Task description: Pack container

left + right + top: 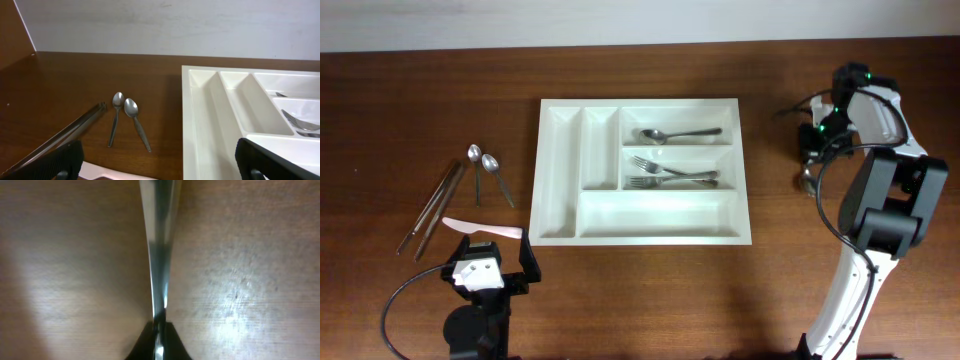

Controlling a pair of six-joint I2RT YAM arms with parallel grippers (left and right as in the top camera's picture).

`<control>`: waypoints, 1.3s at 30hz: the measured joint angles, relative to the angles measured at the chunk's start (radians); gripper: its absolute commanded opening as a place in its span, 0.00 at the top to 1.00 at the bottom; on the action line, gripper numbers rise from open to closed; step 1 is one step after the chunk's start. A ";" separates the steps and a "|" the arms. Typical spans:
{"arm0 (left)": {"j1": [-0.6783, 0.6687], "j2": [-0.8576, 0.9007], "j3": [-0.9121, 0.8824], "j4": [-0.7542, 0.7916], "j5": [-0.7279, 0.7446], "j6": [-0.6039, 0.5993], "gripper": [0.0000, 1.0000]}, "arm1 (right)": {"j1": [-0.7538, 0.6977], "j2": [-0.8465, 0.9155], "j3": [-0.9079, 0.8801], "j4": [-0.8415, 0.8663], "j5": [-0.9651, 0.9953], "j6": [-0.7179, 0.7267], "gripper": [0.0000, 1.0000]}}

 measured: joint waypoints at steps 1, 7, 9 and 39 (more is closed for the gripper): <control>0.000 0.000 0.000 0.000 0.000 0.000 0.01 | 0.003 0.001 0.024 -0.009 -0.003 0.002 0.96; 0.000 0.000 0.000 0.000 0.000 0.000 0.01 | 0.037 0.006 0.266 -0.059 -0.016 0.008 0.96; 0.000 0.000 0.000 0.000 0.000 0.000 0.01 | 0.050 0.006 0.284 -0.072 -0.019 0.008 0.96; 0.000 0.000 0.000 0.000 0.000 0.000 0.01 | 0.492 0.006 0.140 0.240 -0.122 -0.993 0.72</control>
